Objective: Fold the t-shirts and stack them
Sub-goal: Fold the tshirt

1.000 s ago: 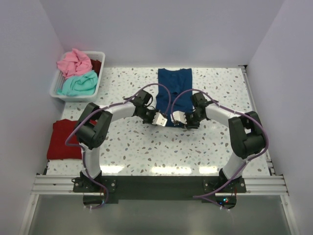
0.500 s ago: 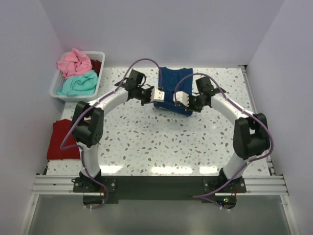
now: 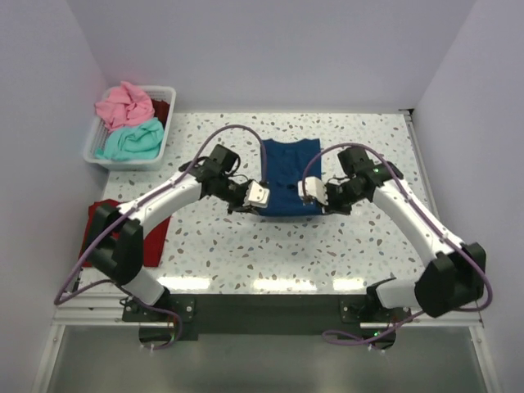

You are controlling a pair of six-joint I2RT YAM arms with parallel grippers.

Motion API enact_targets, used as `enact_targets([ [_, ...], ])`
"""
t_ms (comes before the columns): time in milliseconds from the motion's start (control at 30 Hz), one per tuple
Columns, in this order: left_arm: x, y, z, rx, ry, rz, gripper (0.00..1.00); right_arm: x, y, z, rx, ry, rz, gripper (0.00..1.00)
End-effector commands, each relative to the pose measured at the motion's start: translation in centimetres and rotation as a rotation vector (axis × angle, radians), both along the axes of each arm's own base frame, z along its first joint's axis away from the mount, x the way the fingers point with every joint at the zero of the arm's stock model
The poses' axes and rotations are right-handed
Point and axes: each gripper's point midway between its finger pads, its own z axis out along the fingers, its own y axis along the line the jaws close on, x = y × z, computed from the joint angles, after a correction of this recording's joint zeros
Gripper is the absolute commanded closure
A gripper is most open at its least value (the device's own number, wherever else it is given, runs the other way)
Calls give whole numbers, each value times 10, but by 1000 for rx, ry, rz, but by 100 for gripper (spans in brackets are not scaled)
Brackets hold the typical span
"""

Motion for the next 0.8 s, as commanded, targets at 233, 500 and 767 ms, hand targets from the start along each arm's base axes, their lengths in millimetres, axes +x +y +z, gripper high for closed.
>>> enact_targets([
  [233,-40,17,82,-122,159,35,100,-55,-7,46,9,124,35,100],
  [500,69,2,60,-115,175,156,100,26,-3,6,-25,194,23,100],
  [767,138,-14,1,-106,197,271,100,73,-11,-67,-62,236,-41,100],
])
